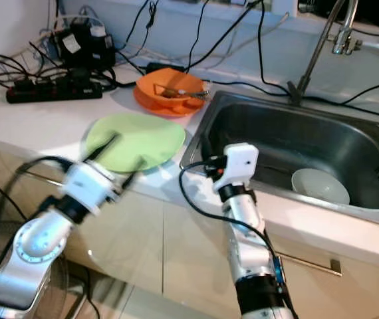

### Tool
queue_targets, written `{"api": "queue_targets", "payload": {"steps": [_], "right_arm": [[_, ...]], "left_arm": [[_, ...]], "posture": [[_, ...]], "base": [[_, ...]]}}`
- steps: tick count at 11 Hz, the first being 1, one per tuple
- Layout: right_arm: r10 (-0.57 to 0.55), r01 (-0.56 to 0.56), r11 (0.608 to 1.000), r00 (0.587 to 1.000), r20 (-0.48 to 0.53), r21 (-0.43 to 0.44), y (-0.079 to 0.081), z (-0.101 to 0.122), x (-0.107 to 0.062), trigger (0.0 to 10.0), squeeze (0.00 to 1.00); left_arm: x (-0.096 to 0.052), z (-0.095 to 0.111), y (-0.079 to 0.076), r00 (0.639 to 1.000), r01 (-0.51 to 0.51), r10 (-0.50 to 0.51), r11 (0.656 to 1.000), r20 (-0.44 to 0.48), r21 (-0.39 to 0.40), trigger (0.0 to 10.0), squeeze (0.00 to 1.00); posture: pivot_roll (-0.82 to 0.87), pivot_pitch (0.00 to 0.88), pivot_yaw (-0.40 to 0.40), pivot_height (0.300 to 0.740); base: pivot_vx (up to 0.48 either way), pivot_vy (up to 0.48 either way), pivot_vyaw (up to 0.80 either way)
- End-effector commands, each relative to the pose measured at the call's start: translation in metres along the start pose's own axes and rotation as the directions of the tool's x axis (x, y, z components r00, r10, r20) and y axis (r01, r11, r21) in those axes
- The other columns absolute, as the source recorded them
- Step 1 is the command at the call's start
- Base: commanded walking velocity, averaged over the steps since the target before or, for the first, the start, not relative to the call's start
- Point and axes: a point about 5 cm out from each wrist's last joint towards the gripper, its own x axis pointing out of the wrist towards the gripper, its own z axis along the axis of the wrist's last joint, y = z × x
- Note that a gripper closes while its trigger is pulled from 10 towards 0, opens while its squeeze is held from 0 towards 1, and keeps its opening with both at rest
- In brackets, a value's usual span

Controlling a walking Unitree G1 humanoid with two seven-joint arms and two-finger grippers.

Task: Kitchen organization

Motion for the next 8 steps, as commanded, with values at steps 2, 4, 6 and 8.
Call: {"api": "queue_targets", "payload": {"steps": [2,4,6,8], "right_arm": [[-0.002,0.003,1.0,0.999,-0.038,0.02,0.002,-0.007,0.001,10.0,0.0],[-0.009,0.011,1.0,0.998,-0.065,0.028,0.002,-0.014,0.0,10.0,0.0],[-0.017,0.019,0.999,0.997,-0.076,0.029,0.0,-0.017,-0.001,10.0,0.0],[-0.015,0.017,0.999,0.997,-0.076,0.032,0.001,-0.017,0.001,10.0,0.0]], "left_arm": [[0.005,0.003,-0.002,0.995,0.084,-0.078,0.99,-0.054,0.115,10.0,0.0],[0.006,-0.005,-0.003,0.991,0.089,-0.069,0.981,-0.119,0.173,10.0,0.0],[0.012,-0.007,-0.003,0.988,0.094,-0.068,0.976,-0.135,0.197,10.0,0.0],[0.017,-0.005,0.002,0.988,0.091,-0.062,0.973,-0.142,0.212,10.0,0.0]], "posture": [[0.26,0.002,-0.047,0.74],[0.25,0.01,-0.046,0.74],[0.25,0.017,-0.051,0.74],[0.25,0.019,-0.052,0.74]], "base": [[0.0,0.0,0.0],[0.0,0.0,0.0],[0.0,0.0,0.0],[0.0,0.0,0.0]]}}
